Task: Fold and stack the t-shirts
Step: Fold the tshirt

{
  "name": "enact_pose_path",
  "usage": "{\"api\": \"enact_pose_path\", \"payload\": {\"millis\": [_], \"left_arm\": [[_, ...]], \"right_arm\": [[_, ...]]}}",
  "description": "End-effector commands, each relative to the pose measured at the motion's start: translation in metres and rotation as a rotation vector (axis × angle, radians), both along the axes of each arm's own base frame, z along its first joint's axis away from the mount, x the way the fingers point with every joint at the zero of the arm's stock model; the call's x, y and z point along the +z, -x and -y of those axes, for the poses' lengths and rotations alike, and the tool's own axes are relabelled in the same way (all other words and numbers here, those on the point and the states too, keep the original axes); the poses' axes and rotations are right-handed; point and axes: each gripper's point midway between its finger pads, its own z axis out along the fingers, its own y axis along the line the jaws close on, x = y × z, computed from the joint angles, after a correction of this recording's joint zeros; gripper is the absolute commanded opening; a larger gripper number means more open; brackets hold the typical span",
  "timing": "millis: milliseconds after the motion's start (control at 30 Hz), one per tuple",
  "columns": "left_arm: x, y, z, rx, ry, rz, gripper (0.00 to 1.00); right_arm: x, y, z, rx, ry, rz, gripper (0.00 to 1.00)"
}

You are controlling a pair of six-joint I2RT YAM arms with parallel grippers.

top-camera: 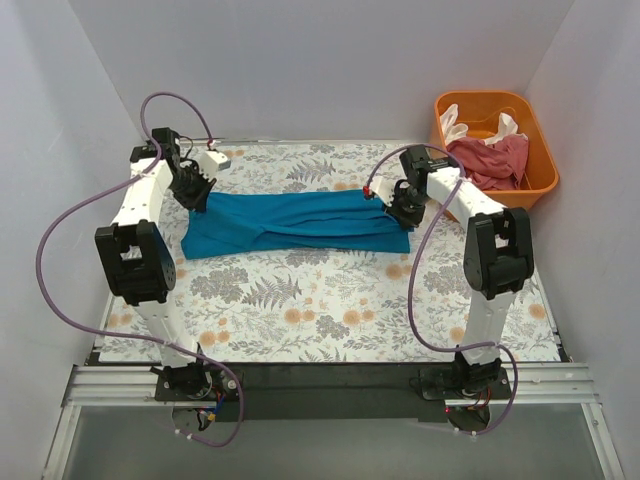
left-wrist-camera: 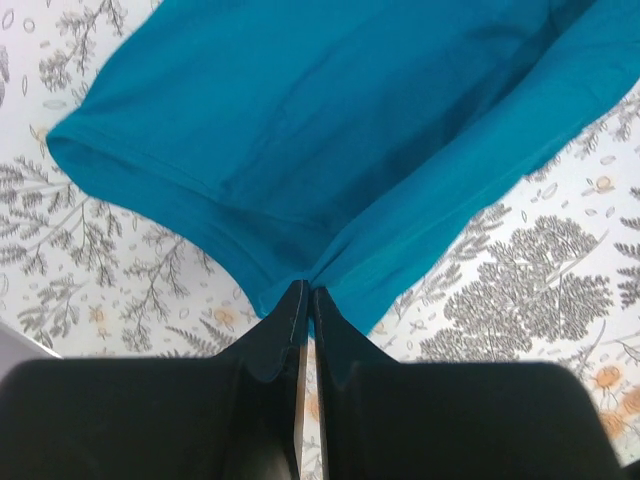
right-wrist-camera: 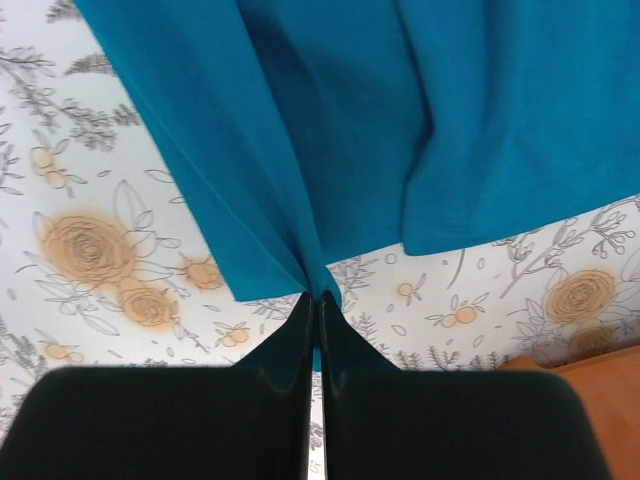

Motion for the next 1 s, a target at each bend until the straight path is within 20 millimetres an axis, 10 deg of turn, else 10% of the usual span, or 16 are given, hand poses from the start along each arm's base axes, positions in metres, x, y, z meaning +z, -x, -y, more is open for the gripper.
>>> {"api": "enact_pose_path", "payload": {"millis": [0,300,767,967], "left_arm": [[0.005,-0.020,0.006,-0.031,-0.014,0.041,0.00],[-0.011,-0.053,0.008,-0.064,-0.048,0.060,0.00],[-0.033,-0.067,0.007,-0.050,-0.072,0.046,0.10],[-0.020,-0.065,-0.011,0.139,0.030,0.004,0.30]], "right_arm": [[0.006,-0.016,0.007,0.026,0.007,0.015,0.01],[0.006,-0.057,0.005,0.021,0.006,0.058,0.01],[-0.016,-0.065,0.007,0.013,0.040,0.025,0.01],[0.000,-0.065,0.015,-0.108,0.020,0.020,0.64]]}}
